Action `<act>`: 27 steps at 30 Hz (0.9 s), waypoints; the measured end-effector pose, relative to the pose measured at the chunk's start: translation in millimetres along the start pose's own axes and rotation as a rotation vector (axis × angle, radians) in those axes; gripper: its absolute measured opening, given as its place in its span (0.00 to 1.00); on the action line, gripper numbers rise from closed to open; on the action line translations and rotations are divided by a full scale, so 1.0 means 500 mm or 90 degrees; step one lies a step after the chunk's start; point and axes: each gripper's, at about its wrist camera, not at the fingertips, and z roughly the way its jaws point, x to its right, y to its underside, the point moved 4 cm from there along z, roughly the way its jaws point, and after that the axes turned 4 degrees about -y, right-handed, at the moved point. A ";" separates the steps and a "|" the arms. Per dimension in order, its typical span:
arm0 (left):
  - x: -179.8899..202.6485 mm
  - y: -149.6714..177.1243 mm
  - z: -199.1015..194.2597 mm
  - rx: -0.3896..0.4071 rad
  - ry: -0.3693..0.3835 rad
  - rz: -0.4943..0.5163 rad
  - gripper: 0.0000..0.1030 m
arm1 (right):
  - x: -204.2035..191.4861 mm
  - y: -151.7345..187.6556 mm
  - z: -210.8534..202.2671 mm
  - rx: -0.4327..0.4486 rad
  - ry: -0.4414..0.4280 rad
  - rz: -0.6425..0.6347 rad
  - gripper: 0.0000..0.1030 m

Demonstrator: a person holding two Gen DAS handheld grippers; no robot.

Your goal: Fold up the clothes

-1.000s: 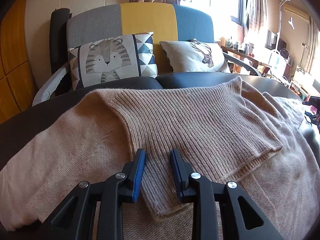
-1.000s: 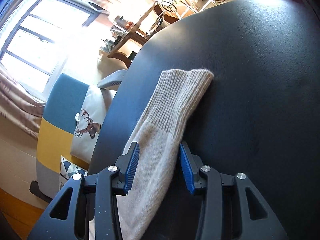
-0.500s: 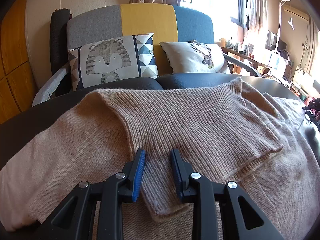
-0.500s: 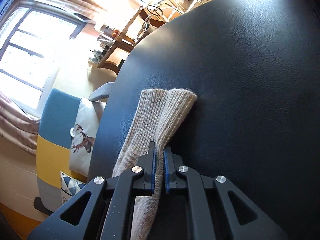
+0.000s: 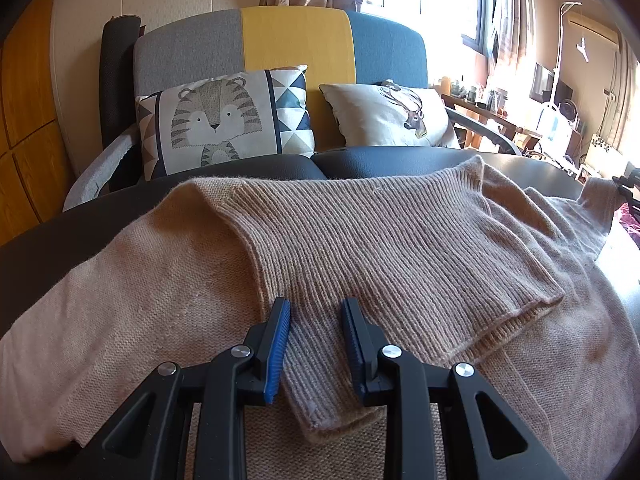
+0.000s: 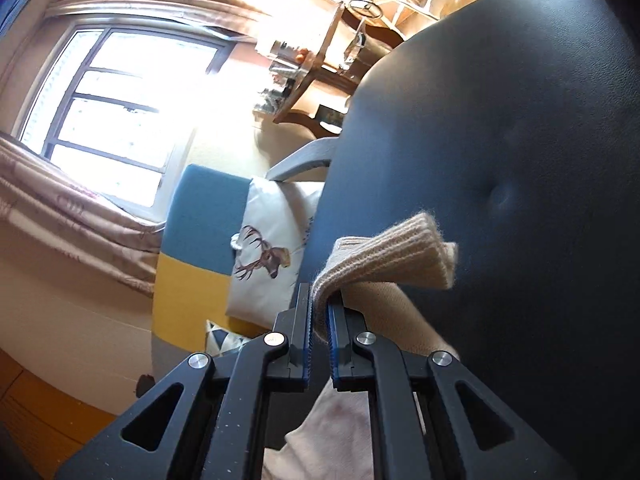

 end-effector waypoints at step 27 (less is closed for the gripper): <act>-0.047 -0.008 -0.009 -0.020 0.076 -0.084 0.26 | -0.208 0.355 0.037 -0.173 -0.174 0.035 0.07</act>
